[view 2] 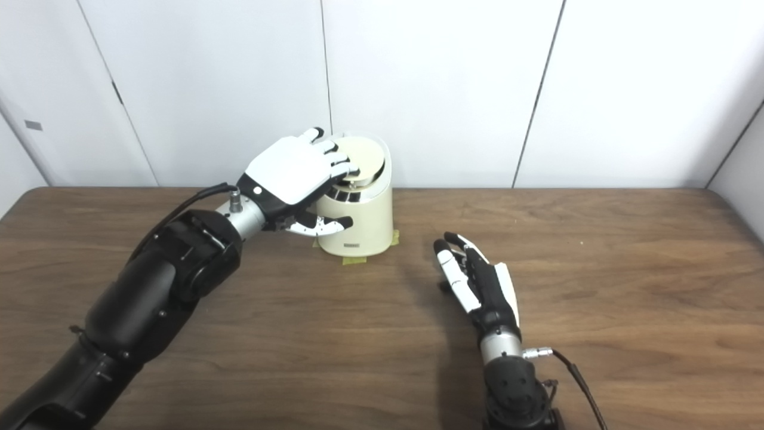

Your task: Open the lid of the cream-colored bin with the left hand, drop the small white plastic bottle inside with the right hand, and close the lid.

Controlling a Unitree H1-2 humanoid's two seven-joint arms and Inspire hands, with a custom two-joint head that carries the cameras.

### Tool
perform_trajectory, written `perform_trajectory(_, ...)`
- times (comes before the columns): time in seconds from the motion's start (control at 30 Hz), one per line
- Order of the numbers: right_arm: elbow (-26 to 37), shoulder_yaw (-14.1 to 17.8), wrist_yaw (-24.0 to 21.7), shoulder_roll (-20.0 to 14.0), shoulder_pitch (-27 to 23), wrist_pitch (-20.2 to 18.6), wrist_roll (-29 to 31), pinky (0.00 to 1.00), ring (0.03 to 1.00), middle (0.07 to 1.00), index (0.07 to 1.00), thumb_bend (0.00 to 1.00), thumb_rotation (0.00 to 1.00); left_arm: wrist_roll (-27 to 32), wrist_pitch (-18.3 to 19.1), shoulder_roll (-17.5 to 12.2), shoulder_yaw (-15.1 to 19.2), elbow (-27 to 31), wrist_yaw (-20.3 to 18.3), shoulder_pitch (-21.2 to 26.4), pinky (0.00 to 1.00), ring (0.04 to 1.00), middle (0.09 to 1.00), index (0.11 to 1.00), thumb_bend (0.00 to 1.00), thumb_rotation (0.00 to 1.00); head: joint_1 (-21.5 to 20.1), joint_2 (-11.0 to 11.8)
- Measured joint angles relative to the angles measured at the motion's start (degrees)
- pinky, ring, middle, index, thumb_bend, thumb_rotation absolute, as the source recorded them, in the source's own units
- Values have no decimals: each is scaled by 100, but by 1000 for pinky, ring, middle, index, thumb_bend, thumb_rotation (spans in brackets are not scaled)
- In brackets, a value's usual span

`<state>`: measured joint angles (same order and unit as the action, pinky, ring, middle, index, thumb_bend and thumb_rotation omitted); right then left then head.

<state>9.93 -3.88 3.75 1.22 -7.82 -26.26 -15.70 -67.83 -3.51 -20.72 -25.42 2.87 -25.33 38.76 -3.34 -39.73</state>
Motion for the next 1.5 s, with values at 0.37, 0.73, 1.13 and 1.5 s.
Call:
perform_trajectory(0.37, -2, -4, 2, 4, -9, 2, -21, 662, 770, 768, 840, 380, 864, -60, -3, 23, -99, -120, -71, 38, 1000, 920, 877, 857, 463, 680, -9, 0)
perform_trajectory(0.73, -4, 34, 1, 23, -27, 5, 28, 645, 766, 763, 840, 373, 866, -73, 5, 38, -216, -369, -22, 161, 1000, 920, 871, 838, 476, 657, -26, -44)
perform_trajectory(1.13, -3, 74, -10, 27, -27, 4, 53, 635, 765, 762, 844, 365, 861, -181, 15, 38, -310, -366, -173, 242, 1000, 933, 876, 829, 482, 721, -26, -88)
perform_trajectory(1.5, 12, 115, -60, 26, -27, 6, 65, 631, 762, 764, 848, 361, 868, 45, 20, 36, -64, -188, -153, 110, 972, 895, 843, 819, 458, 641, -44, -97)
